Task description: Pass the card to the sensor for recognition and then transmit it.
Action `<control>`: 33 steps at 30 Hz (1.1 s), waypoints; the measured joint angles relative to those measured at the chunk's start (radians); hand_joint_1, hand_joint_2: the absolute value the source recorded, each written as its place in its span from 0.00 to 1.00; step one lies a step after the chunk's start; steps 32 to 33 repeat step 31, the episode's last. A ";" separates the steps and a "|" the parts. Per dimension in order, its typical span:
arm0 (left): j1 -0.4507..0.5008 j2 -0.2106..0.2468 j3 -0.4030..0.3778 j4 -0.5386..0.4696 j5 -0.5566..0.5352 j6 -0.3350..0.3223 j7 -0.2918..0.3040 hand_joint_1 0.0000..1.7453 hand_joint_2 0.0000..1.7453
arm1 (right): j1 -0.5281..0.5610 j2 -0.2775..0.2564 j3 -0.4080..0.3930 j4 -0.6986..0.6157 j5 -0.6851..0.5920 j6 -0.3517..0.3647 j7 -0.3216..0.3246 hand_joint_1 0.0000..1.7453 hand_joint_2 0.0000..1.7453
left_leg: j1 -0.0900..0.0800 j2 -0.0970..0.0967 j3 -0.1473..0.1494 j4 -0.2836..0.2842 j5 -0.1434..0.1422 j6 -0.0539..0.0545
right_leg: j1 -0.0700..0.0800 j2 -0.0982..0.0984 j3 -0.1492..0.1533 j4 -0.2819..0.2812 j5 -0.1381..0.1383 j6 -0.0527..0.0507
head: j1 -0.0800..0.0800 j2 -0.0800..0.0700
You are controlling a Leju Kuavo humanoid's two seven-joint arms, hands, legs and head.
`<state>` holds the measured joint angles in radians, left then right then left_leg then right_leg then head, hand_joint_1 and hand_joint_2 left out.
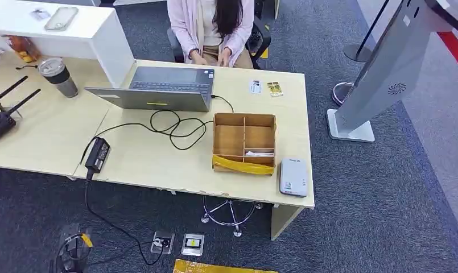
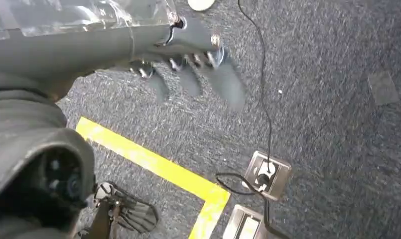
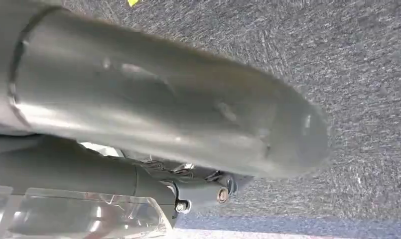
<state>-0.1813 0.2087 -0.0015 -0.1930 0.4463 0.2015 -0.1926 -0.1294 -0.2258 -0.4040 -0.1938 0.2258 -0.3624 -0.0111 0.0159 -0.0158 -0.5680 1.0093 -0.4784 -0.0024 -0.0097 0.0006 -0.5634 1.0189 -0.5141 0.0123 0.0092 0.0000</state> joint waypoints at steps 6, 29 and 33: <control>0.003 0.002 0.002 0.000 0.004 -0.024 -0.023 0.15 0.00 | 0.000 0.006 0.000 0.000 0.006 0.017 -0.007 0.00 0.00 | 0.000 0.000 0.000 0.000 0.000 0.000 | 0.000 0.000 0.000 0.000 0.000 0.000 | 0.000 0.000; 0.047 0.020 0.016 0.007 0.030 -0.002 -0.039 1.00 0.00 | -0.002 0.016 0.003 0.000 0.034 0.083 -0.038 1.00 0.00 | 0.000 0.000 0.001 0.000 0.000 0.000 | 0.000 0.000 0.001 0.000 0.000 0.000 | 0.000 0.000; 0.047 0.019 0.028 0.008 0.058 0.052 -0.040 0.41 0.00 | -0.003 0.016 0.006 0.000 0.045 0.081 -0.035 1.00 0.00 | 0.000 0.000 0.001 0.000 0.000 0.000 | 0.000 0.000 0.001 0.000 0.000 0.000 | 0.000 0.000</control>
